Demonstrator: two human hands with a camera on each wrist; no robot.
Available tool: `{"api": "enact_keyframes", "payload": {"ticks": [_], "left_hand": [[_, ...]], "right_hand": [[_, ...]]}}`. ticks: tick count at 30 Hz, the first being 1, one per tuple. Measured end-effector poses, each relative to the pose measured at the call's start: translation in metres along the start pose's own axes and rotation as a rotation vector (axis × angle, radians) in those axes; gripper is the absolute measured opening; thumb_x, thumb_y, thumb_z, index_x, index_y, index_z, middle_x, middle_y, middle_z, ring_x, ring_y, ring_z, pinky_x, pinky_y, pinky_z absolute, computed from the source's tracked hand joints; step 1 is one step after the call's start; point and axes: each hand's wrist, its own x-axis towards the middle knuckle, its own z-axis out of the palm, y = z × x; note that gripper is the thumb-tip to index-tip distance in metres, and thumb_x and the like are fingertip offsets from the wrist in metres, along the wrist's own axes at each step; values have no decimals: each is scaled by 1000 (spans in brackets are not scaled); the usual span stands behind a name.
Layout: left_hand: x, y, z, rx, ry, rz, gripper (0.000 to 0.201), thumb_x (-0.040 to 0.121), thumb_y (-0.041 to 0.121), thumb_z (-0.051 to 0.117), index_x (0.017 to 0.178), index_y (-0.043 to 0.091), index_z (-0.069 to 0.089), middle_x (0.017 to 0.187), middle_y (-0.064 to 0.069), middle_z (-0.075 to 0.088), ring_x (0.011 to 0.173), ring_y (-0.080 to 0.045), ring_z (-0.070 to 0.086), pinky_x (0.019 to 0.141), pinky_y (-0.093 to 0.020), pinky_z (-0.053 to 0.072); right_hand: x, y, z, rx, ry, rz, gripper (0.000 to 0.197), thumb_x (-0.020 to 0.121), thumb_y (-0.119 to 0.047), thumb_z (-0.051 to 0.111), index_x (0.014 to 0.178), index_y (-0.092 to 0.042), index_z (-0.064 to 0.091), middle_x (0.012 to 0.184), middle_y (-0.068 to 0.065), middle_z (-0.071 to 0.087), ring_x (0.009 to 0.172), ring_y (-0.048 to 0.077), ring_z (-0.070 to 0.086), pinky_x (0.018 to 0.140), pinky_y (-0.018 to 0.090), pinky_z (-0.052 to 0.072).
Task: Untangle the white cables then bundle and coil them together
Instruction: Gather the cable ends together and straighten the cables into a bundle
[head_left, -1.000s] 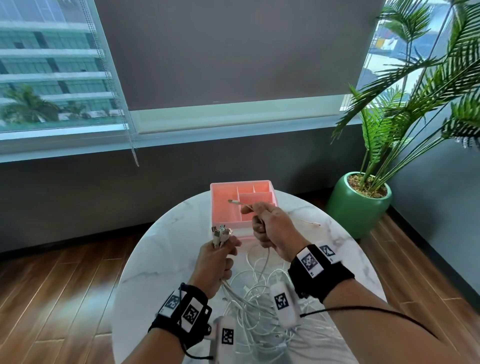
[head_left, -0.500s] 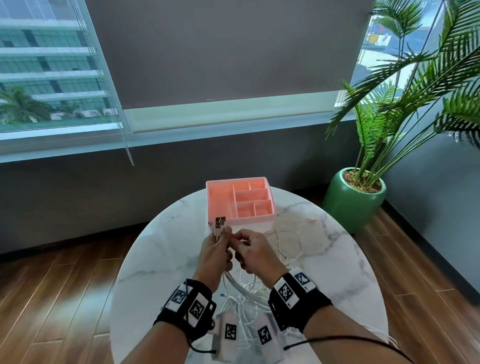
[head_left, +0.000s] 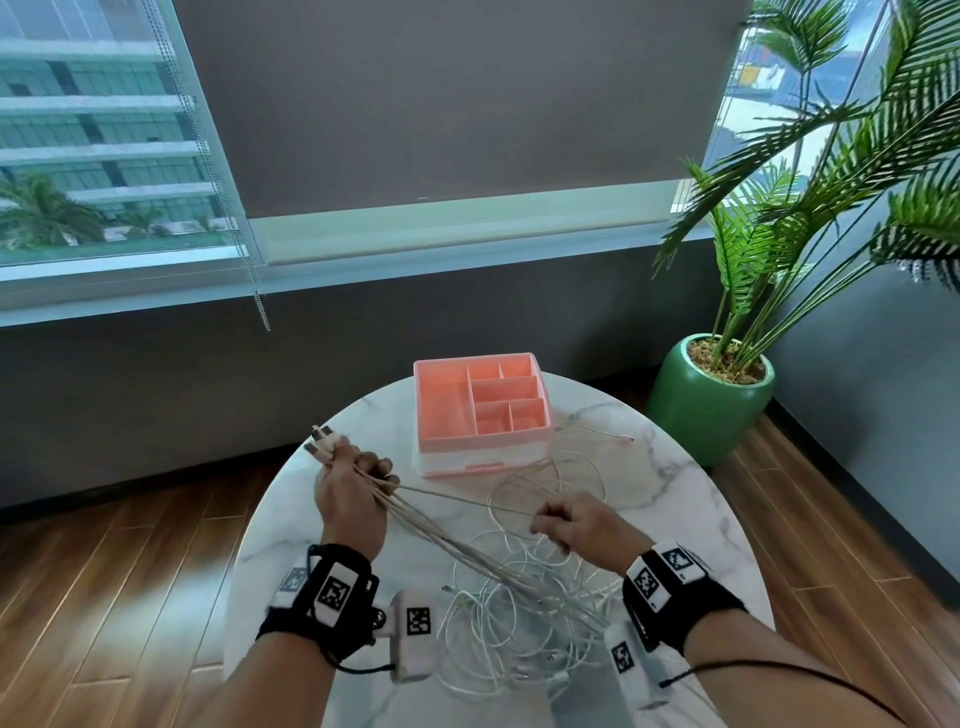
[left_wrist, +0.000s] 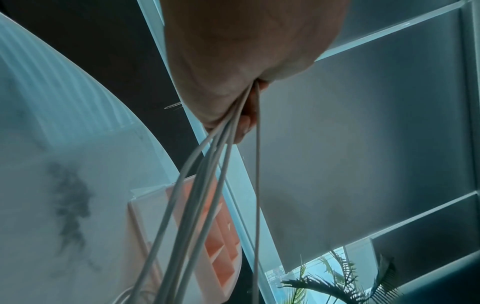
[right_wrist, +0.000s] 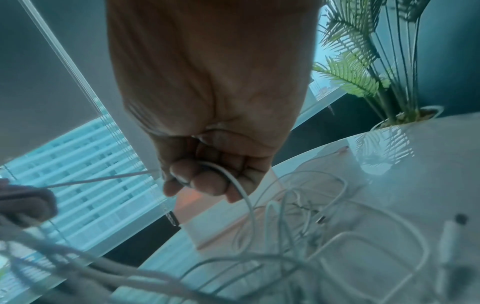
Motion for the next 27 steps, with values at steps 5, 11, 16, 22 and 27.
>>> {"api": "enact_keyframes", "payload": {"ticks": [5, 11, 16, 22, 27], "left_hand": [[-2, 19, 0, -122, -26, 20, 38, 106, 39, 39, 72, 21, 39, 60, 3, 35, 43, -13, 36, 46, -25, 45], [-3, 28, 1, 19, -99, 58, 43, 105, 43, 41, 67, 23, 36, 59, 4, 34, 41, -9, 25, 40, -18, 17], [-16, 13, 12, 205, -181, 18, 44, 105, 40, 45, 66, 22, 32, 55, 5, 30, 40, -8, 23, 40, -17, 16], [-30, -6, 26, 305, -332, 11, 38, 104, 25, 50, 70, 22, 35, 55, 5, 27, 41, -8, 21, 41, -17, 16], [-35, -14, 34, 407, -424, 91, 23, 95, 15, 64, 76, 16, 52, 53, 6, 32, 42, -8, 24, 39, -18, 23]], "right_hand": [[-1, 36, -23, -247, 86, 120, 17, 94, -16, 60, 82, -25, 68, 77, -6, 70, 75, 11, 65, 81, 32, 53], [1, 23, -35, -232, 291, 130, 19, 99, -17, 54, 83, -23, 61, 86, -1, 69, 72, 11, 60, 63, 22, 43], [13, -75, -57, 416, 454, -135, 19, 105, -18, 47, 92, -8, 56, 86, 21, 69, 58, 28, 67, 52, 34, 53], [2, -177, -65, 648, 371, -388, 15, 102, -11, 50, 98, -1, 60, 92, 23, 69, 83, 41, 71, 74, 42, 61], [2, -177, -35, 407, 161, -292, 21, 101, -5, 51, 98, 14, 61, 87, 26, 69, 78, 36, 70, 80, 50, 59]]}}
